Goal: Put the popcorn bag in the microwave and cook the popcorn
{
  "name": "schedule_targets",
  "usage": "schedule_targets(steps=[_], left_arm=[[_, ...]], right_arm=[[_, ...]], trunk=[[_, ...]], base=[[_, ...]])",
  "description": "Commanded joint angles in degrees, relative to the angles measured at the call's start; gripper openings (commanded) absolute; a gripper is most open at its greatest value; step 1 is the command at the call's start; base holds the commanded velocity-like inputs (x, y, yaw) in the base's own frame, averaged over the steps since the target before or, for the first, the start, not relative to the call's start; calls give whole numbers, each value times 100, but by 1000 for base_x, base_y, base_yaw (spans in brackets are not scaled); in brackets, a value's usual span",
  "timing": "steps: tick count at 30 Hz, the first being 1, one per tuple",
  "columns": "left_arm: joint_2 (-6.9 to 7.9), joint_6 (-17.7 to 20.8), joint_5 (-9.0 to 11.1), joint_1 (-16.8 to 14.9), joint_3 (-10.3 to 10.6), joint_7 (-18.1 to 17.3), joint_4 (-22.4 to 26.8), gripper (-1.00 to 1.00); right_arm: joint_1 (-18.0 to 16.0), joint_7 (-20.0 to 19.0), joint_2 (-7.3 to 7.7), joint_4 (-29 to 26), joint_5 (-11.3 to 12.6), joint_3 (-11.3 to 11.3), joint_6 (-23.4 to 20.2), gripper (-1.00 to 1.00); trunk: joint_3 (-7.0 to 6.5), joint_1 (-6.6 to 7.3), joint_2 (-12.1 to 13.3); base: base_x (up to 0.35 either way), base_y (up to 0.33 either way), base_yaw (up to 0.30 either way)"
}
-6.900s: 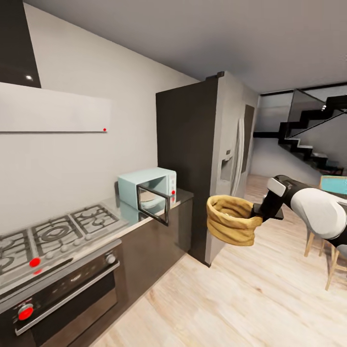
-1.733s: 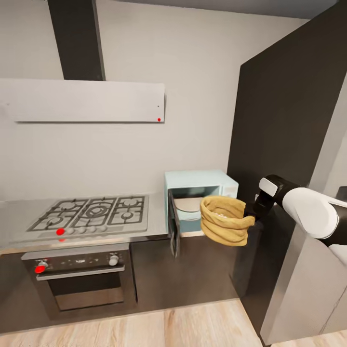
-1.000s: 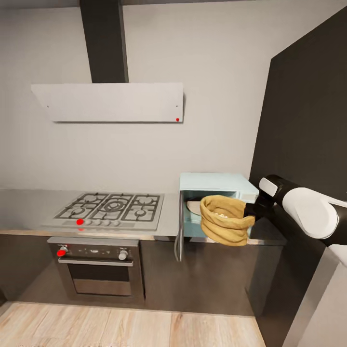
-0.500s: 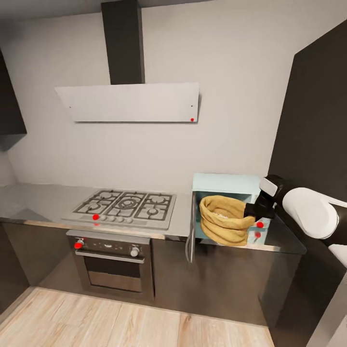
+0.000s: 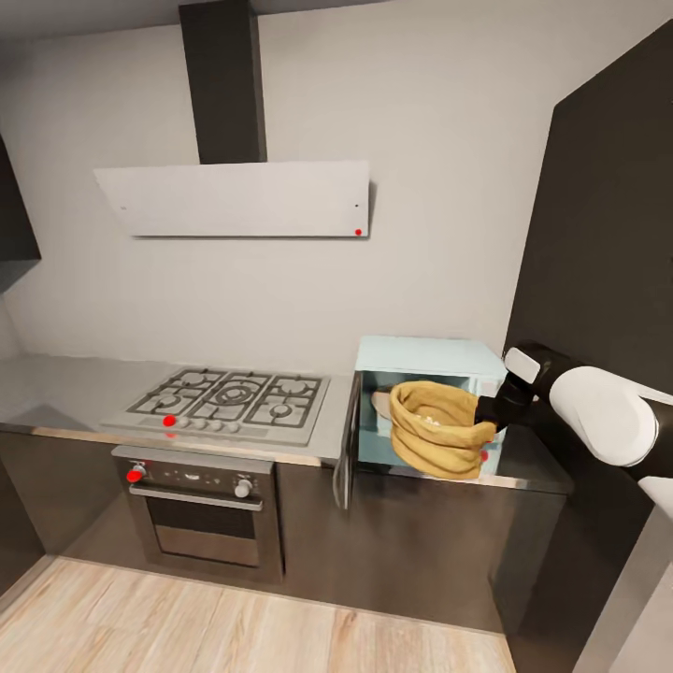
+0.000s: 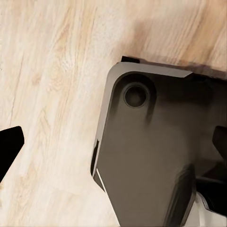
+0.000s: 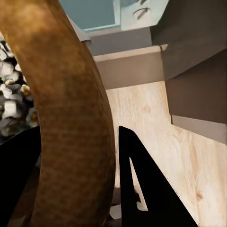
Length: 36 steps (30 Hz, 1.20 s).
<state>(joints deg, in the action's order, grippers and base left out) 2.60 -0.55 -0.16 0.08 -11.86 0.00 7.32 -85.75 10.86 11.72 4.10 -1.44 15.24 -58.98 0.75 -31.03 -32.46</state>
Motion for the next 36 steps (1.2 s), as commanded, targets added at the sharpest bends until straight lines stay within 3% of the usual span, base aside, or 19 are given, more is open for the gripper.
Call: schedule_targets(steps=[1,8,17,23,24,36], left_arm=[[-5,-6,-2,1,-18,0,6,100],[67,-6,-2,1,-18,0,6,100],[74,-6,-2,1,-18,0,6,100],[74,-6,-2,1,-18,0,6,100],[74,-6,-2,1,-18,0,6,100],[74,-6,-2,1,-18,-2,6,100]], right_arm=[[25,39,36,12,-5,62,1,-100],[254,69,240,12,-7,59,148,-100],[489,74,243,12,-6,58,428,-100],[490,82,243,12,-5,65,619,-100],[492,83,243,12,-5,66,818,-100],[496,81,243,12,-5,67,818,-100]], trunk=[[8,-2,-8],[8,-2,-8],[8,-2,-8],[8,-2,-8],[8,-2,-8],[7,-2,-8]], base=[[0,0,0],[0,21,0],[0,275,0],[0,43,-4],[0,3,-136],[0,62,-268]])
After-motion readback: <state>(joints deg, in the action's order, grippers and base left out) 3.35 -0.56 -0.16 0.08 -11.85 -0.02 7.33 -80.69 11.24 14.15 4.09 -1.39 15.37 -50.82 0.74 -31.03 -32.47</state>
